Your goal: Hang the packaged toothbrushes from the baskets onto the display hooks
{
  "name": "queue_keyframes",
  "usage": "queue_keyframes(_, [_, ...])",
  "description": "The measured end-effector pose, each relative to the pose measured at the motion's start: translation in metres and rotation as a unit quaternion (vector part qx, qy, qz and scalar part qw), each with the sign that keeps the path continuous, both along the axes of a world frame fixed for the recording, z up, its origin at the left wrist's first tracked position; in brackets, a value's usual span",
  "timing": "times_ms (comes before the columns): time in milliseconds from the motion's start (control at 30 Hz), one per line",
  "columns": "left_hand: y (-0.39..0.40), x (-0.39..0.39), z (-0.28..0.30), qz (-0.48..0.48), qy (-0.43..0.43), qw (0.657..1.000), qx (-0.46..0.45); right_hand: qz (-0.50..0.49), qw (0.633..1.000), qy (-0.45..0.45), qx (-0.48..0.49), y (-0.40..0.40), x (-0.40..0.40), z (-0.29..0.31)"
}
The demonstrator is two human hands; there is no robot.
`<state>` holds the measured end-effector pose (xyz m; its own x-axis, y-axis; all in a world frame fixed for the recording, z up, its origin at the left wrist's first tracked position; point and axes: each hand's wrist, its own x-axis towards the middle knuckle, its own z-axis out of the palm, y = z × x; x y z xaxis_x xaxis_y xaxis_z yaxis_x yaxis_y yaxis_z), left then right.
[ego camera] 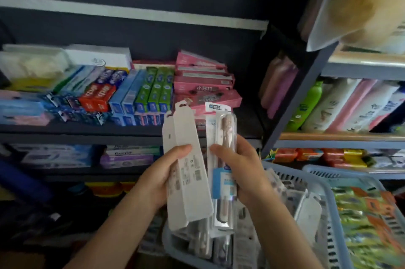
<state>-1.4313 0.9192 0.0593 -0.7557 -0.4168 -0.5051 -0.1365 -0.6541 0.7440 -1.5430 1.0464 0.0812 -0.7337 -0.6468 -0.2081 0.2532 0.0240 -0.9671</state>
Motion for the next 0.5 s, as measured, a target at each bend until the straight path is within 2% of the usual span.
queue_keyframes(167, [-0.093,0.052,0.011,0.038,0.023,0.999,0.017,-0.036,0.999,0.016,0.027,-0.103,0.04,0.017])
queue_keyframes(400, [-0.212,0.115,0.023,0.068,0.044,0.997,-0.007,0.007,0.982,0.166,0.085,-0.246,0.096,0.029])
queue_keyframes(500, [-0.249,0.137,0.032,0.101,0.046,0.994,-0.009,0.041,0.988,0.138,0.05,-0.284,0.115,0.036])
